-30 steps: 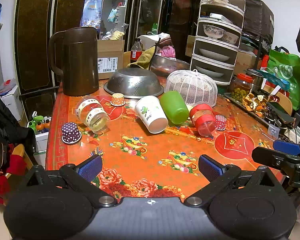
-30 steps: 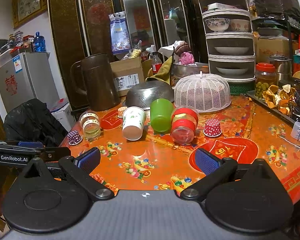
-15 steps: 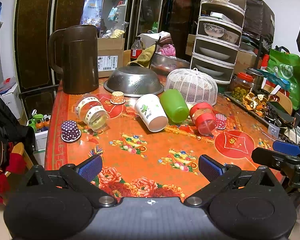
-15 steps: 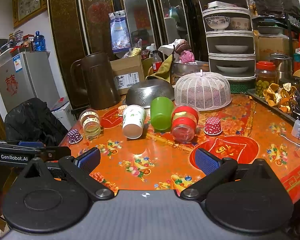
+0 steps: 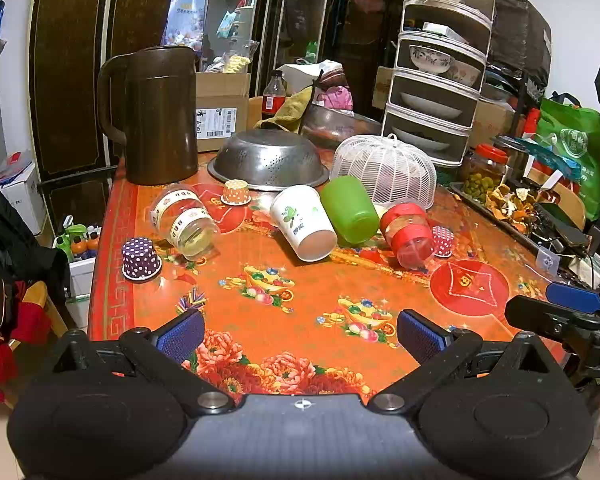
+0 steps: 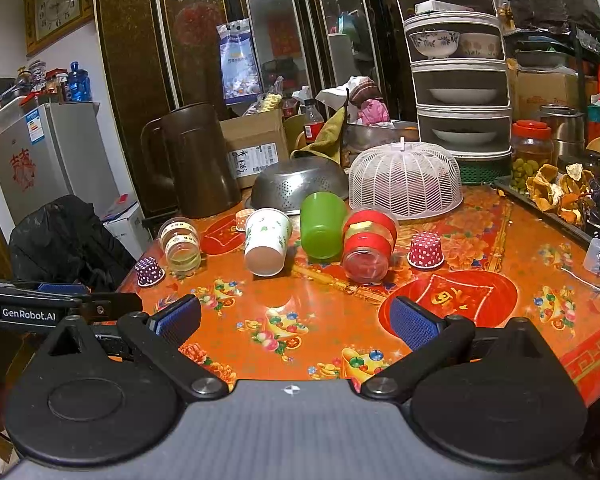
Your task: Flip cup upright
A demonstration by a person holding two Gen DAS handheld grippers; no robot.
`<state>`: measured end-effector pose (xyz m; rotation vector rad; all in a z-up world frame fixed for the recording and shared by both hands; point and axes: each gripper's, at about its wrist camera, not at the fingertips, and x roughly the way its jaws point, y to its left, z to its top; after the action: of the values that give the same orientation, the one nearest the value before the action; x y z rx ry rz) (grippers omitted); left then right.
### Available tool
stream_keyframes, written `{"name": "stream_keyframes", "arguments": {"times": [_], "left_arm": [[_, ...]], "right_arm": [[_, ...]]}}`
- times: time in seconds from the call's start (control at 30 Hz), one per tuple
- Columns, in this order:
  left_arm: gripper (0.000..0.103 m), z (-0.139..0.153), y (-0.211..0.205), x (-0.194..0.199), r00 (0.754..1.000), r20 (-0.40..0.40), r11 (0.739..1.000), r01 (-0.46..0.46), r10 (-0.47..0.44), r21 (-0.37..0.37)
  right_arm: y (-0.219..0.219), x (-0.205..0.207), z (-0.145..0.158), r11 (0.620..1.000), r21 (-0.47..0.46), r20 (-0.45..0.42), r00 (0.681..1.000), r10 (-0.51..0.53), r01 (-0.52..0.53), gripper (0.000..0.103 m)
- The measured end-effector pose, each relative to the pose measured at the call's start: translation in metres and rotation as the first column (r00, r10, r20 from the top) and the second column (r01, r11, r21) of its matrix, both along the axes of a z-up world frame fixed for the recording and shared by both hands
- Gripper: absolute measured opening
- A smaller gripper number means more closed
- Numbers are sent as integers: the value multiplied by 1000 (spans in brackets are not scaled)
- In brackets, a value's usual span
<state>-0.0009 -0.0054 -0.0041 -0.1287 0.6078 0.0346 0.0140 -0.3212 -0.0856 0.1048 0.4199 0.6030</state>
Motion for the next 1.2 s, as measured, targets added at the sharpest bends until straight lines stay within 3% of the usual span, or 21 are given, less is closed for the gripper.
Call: {"name": "stream_keyframes", "arguments": {"times": [0.77, 0.83, 1.03, 1.2], "left_arm": [[103, -1, 2, 3, 1000, -1, 1000, -1, 1, 7], [103, -2, 4, 4, 1000, 4, 1000, 6, -6, 8], [103, -7, 13, 7, 1000, -1, 999, 23, -23, -24], [103, -14, 27, 7, 1000, -17, 998, 6, -7, -56]], "right_arm": [[1, 10, 0, 1000, 5, -12, 1000, 15, -14, 102], [5, 31, 3, 999, 7, -44, 998, 41, -41, 102], [35, 121, 28, 990, -143, -146, 989, -2, -19, 102], [59, 189, 22, 963, -267, -232, 968, -92, 27, 97]]}}
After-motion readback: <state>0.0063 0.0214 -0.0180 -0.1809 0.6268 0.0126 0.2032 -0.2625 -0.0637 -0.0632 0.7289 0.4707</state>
